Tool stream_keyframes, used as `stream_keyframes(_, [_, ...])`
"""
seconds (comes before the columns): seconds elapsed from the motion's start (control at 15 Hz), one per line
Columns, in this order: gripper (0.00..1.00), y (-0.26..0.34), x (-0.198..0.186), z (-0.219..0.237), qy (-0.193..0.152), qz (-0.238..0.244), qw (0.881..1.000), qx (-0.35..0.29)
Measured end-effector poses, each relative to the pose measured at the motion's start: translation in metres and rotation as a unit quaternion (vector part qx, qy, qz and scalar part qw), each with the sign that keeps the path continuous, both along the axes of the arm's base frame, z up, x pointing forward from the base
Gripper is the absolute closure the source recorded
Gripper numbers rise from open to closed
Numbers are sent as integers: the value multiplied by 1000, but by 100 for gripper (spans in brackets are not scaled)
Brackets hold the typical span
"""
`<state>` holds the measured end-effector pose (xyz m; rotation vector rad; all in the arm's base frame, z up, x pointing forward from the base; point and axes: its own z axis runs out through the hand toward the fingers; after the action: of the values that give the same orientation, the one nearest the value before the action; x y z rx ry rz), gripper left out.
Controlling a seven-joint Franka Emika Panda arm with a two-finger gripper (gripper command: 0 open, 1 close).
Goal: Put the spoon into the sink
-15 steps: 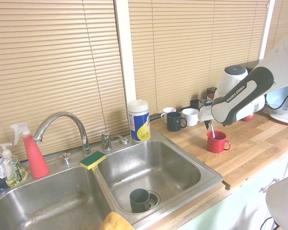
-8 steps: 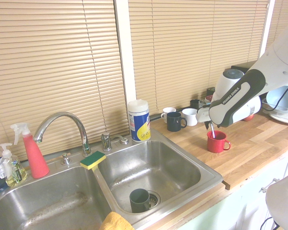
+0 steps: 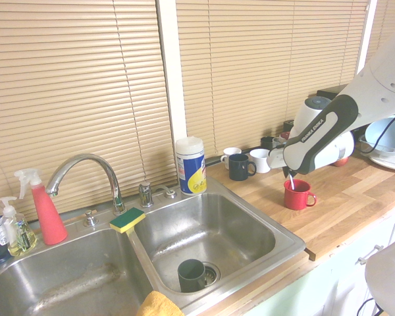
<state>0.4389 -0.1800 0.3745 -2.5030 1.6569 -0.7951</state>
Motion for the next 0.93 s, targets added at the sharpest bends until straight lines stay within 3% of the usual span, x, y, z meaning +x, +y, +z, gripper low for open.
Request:
stream_keyframes(0.6, [100,-10,-3,-1,-3,-8,1000,8])
stream_keyframes(0.93, [100,-11,-7,30,-36,-4,999,1])
